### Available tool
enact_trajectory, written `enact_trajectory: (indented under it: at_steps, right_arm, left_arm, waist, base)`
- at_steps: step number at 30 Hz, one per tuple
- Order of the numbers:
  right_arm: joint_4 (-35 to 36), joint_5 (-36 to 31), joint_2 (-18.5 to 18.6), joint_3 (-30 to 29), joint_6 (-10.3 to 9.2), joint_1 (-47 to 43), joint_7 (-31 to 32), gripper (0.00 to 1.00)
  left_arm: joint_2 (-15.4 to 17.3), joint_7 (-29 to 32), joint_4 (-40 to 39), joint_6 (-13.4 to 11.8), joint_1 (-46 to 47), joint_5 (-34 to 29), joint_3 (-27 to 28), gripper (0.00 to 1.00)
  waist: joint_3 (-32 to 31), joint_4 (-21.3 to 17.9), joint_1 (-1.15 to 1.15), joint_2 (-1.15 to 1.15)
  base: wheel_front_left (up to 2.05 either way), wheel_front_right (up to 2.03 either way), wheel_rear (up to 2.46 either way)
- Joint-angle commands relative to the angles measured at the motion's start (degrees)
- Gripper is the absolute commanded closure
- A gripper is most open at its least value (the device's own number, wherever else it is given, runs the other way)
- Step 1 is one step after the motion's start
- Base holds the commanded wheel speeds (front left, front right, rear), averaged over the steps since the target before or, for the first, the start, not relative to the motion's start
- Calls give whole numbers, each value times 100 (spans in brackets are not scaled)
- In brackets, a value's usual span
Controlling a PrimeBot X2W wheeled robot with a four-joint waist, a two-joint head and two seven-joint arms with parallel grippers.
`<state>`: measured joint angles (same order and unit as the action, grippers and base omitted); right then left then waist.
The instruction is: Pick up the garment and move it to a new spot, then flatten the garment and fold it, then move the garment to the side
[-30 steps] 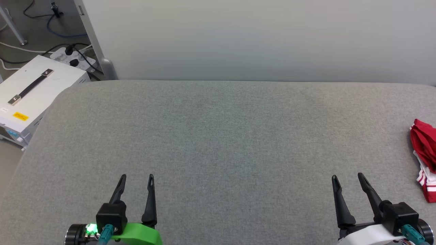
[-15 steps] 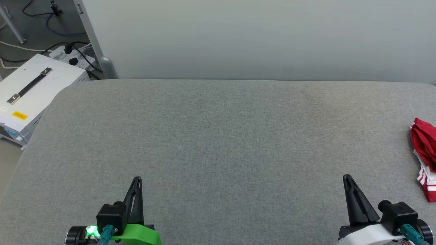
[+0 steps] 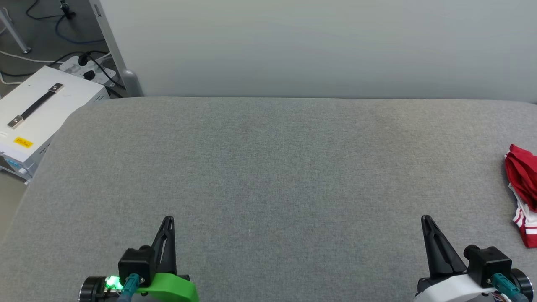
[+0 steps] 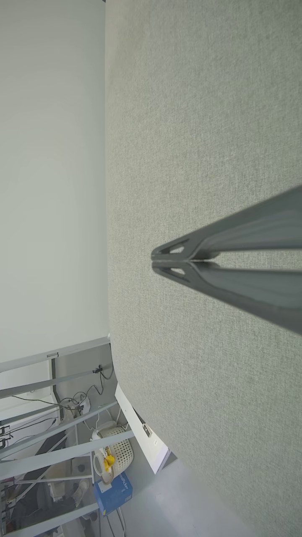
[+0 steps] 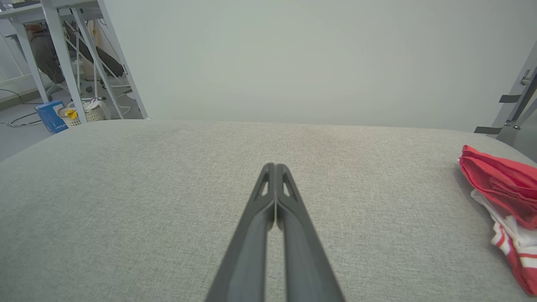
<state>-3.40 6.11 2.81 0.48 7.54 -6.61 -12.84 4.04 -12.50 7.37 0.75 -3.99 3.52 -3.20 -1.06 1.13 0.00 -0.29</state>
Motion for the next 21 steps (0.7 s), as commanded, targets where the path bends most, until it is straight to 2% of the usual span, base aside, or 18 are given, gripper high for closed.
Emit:
enact_trajectory:
  at_steps: [1, 21]
  right_arm:
    - [38, -42, 3, -5, -1, 97, 41, 100]
    - [100, -160, 4, -14, -2, 214, 299, 100]
  left_arm:
    - [-13, 32, -31, -11, 60, -44, 31, 100]
    - [-35, 284, -177, -25, 130, -108, 91, 100]
  waist:
    - [1, -2, 0, 5]
    - [23, -25, 0, 10]
  base:
    - [0, 0, 0]
    - [0, 0, 0]
